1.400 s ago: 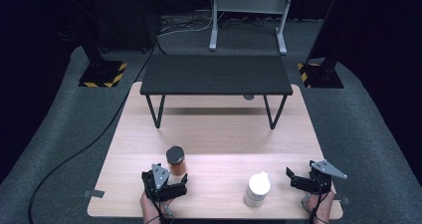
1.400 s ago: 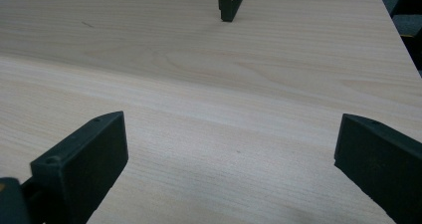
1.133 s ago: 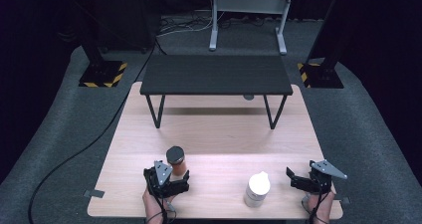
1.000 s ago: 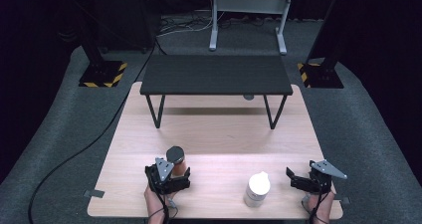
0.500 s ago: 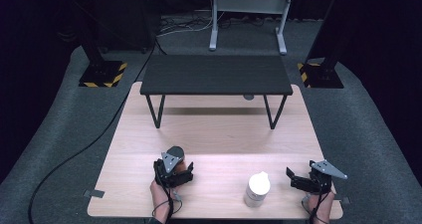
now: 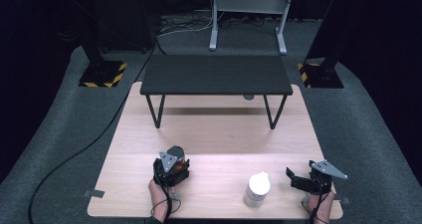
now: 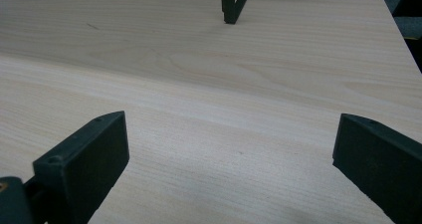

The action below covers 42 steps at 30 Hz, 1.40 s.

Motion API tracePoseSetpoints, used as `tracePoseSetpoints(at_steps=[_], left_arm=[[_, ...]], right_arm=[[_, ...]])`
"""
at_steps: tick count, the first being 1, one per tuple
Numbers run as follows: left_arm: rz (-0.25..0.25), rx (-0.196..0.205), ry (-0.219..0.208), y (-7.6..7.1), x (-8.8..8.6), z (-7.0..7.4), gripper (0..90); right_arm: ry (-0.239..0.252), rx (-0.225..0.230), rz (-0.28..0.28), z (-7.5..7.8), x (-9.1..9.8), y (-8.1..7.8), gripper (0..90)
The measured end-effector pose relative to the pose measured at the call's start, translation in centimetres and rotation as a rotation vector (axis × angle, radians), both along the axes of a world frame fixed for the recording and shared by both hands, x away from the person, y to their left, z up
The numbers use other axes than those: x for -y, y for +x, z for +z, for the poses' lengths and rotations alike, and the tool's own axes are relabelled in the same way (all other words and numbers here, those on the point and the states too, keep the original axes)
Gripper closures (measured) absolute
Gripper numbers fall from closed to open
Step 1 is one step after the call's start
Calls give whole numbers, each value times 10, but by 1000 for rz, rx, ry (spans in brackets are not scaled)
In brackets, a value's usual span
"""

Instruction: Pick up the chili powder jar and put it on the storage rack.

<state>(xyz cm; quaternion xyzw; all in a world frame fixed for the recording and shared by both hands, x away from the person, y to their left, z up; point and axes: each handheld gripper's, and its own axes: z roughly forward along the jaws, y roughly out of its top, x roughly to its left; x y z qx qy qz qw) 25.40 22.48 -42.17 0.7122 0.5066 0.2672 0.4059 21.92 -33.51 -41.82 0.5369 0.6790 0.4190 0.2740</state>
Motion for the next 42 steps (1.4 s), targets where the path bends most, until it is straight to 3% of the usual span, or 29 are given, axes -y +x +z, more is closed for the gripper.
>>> tracePoseSetpoints(at_steps=[12,27,42], left_arm=[[-29,9,-5,-4,-6,9,318],[-56,40,9,-8,-14,32,318],[-125,39,36,6,-12,57,317]], right_arm=[[3,-6,8,1,1,1,8],[8,-9,14,1,3,2,16],[28,-3,31,-1,8,2,26]])
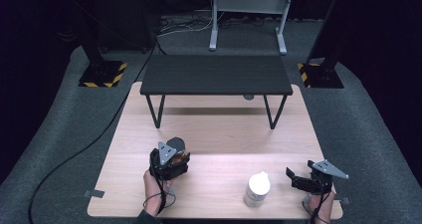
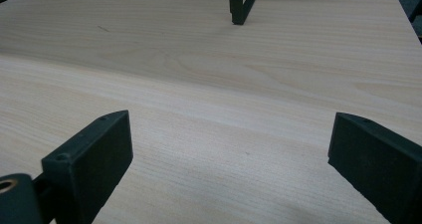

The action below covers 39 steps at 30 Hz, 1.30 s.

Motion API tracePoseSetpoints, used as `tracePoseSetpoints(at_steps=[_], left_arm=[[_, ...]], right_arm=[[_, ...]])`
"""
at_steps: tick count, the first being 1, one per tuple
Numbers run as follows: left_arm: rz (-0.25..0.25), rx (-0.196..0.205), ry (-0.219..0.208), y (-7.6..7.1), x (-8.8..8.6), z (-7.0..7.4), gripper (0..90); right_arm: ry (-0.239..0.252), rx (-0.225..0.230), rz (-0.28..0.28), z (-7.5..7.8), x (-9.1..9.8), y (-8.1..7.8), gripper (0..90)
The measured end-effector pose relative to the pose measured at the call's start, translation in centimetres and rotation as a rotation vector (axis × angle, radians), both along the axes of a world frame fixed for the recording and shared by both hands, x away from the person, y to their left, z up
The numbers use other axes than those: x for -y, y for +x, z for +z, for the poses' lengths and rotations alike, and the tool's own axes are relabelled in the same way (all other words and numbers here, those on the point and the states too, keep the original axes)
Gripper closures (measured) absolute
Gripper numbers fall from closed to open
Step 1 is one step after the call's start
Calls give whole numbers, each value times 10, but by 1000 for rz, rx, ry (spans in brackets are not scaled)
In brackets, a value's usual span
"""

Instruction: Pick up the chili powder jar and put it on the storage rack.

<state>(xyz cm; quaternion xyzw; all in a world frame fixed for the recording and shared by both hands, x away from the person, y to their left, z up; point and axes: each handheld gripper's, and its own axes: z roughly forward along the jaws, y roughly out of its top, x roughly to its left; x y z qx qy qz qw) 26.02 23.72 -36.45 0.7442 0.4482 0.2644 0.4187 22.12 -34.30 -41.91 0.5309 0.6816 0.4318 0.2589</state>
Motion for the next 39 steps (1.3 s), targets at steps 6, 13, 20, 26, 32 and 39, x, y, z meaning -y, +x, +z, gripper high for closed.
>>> tracePoseSetpoints(at_steps=[6,13,20,26,32,39], left_arm=[[-20,-4,-3,7,-2,6,318],[-30,-11,-27,12,-6,10,318],[-44,-7,-27,18,-6,17,318],[-53,-11,-37,26,-9,21,318],[-60,-6,-33,33,-7,25,318],[-74,-4,-27,40,-4,28,318]], right_arm=[[-1,-2,8,0,1,1,25],[6,-4,12,0,2,1,25],[14,-5,13,0,4,2,25],[20,-2,15,-1,5,1,24],[25,-4,17,-1,6,2,24],[32,1,22,-2,7,1,19]])
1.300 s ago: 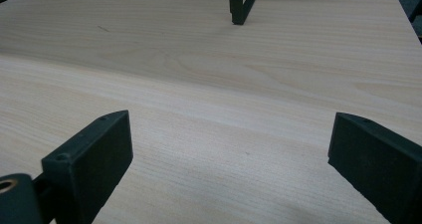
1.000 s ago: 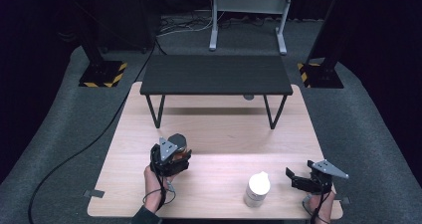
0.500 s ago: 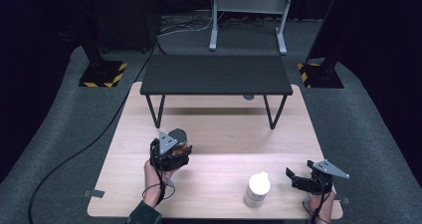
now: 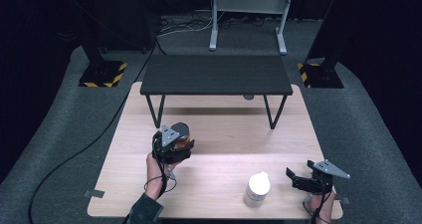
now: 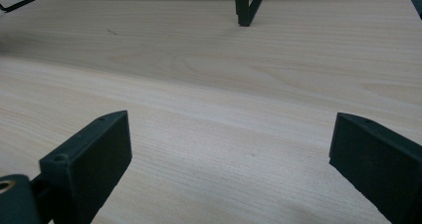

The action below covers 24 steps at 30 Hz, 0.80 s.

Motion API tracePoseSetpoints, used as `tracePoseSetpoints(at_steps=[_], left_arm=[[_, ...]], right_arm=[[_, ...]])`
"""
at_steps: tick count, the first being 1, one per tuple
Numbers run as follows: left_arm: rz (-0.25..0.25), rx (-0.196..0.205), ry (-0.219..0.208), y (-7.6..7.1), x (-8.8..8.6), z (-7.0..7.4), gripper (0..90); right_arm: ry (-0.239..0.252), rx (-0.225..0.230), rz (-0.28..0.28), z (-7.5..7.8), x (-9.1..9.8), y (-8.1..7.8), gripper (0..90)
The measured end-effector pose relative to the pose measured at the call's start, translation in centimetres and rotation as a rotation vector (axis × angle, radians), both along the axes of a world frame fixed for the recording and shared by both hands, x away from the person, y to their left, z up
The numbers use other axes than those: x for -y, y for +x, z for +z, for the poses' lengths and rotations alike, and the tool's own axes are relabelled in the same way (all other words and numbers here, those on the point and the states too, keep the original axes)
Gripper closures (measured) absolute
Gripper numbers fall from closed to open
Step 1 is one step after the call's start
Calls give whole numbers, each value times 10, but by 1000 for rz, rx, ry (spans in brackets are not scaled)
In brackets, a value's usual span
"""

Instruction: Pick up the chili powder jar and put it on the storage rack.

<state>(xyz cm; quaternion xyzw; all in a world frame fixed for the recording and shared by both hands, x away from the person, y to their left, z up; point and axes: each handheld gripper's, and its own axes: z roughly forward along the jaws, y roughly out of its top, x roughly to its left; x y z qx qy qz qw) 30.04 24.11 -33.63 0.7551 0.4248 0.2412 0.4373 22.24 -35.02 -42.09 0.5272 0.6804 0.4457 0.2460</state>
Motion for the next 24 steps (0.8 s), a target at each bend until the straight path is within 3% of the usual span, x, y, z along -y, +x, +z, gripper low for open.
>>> tracePoseSetpoints(at_steps=[24], left_arm=[[-21,13,10,25,5,17,318]], right_arm=[[3,8,4,-1,1,-1,17]])
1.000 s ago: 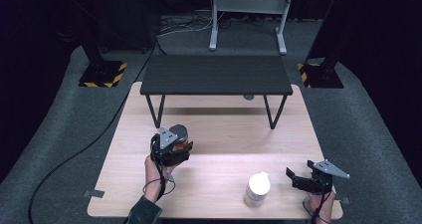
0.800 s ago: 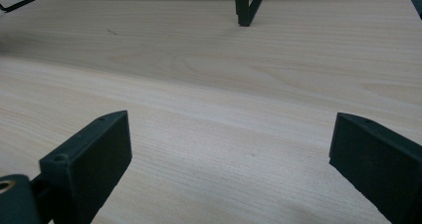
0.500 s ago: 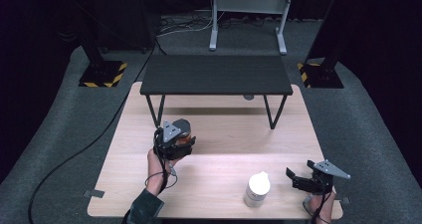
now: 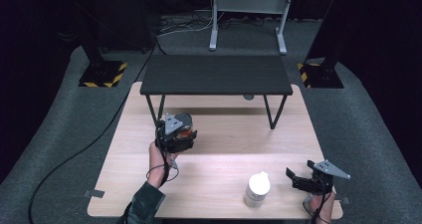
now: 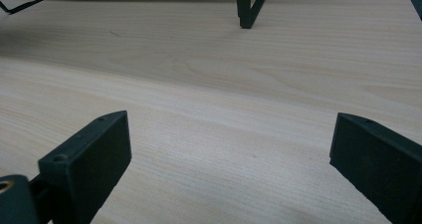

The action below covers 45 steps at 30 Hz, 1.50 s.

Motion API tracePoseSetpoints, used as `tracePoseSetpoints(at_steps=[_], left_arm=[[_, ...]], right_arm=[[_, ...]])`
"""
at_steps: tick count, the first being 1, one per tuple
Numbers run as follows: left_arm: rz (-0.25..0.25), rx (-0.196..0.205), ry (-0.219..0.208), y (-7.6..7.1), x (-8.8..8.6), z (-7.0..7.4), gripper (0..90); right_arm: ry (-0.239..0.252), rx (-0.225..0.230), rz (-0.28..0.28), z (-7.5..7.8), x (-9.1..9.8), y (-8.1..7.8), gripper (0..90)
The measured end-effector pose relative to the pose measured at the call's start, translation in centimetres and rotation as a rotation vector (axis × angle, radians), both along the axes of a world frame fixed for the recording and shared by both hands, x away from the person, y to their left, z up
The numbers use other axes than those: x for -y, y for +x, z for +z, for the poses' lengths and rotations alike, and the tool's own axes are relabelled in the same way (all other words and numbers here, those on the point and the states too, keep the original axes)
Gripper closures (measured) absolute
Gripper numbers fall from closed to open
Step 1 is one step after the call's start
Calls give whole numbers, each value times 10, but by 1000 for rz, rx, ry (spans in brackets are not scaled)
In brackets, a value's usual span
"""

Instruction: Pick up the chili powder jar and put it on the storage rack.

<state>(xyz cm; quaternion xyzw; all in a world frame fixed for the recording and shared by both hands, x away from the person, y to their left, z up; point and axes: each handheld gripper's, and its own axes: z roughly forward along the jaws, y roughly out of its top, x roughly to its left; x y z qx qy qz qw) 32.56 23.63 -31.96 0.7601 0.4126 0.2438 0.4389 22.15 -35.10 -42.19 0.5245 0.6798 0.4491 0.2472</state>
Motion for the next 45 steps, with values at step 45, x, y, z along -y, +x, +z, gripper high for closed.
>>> tracePoseSetpoints(at_steps=[45], left_arm=[[-32,43,22,47,20,44,318]], right_arm=[[2,-2,-6,0,0,0,18]])
